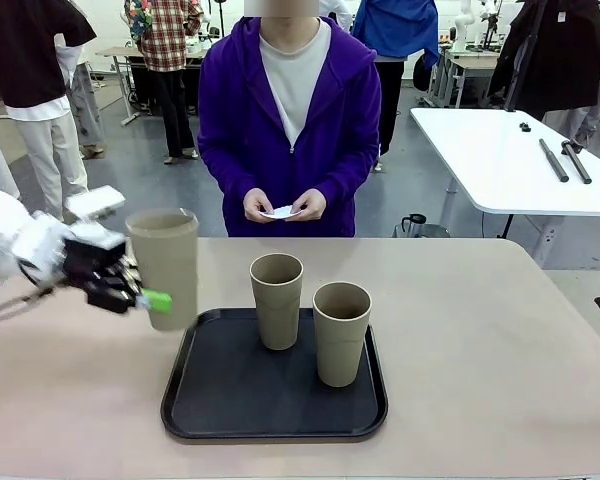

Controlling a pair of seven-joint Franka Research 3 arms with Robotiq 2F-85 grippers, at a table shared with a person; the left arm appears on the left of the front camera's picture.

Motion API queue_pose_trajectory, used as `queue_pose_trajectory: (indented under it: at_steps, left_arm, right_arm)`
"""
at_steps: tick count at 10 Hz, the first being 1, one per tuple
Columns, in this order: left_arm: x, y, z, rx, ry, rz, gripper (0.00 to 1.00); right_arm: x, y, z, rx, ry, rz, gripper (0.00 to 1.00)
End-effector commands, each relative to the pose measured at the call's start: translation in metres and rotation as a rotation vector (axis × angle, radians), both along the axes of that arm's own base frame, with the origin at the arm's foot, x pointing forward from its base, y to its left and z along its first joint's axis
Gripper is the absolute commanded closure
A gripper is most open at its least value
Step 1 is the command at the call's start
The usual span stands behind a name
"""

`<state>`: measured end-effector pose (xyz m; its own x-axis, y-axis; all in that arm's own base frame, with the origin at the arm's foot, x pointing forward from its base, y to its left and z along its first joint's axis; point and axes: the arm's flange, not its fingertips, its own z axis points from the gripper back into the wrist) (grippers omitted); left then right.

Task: Place coasters on the table and set cups on them.
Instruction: Pick up one Reusable plastic cup and place it on a coaster set by the human.

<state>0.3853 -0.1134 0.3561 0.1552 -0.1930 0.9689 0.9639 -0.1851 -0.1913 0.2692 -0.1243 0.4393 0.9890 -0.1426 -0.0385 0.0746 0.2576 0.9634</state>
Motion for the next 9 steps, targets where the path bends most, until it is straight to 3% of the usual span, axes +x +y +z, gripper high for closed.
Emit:
queue_pose_trajectory:
  at_steps: [1,4,5,6,9]
  left_arm:
    - [-0.025,0.004,0.07,0.001,-0.004,0.038,1.0]
    - [-0.029,0.004,0.109,0.001,-0.026,0.057,1.0]
    - [-0.03,0.006,0.108,0.006,-0.002,0.065,1.0]
    - [-0.032,0.006,0.116,0.017,-0.043,0.045,1.0]
    - [-0.032,0.006,0.116,0.017,-0.043,0.045,1.0]
  right_arm:
    - [0.0,0.0,0.001,0.006,0.0,-0.003,0.0]
    - [0.0,0.0,0.001,0.006,0.0,-0.003,0.0]
    - [0.0,0.0,0.001,0.006,0.0,-0.003,0.0]
    - [0.0,0.0,0.001,0.006,0.0,-0.003,0.0]
    - [0.0,0.0,0.001,0.006,0.0,-0.003,0.0]
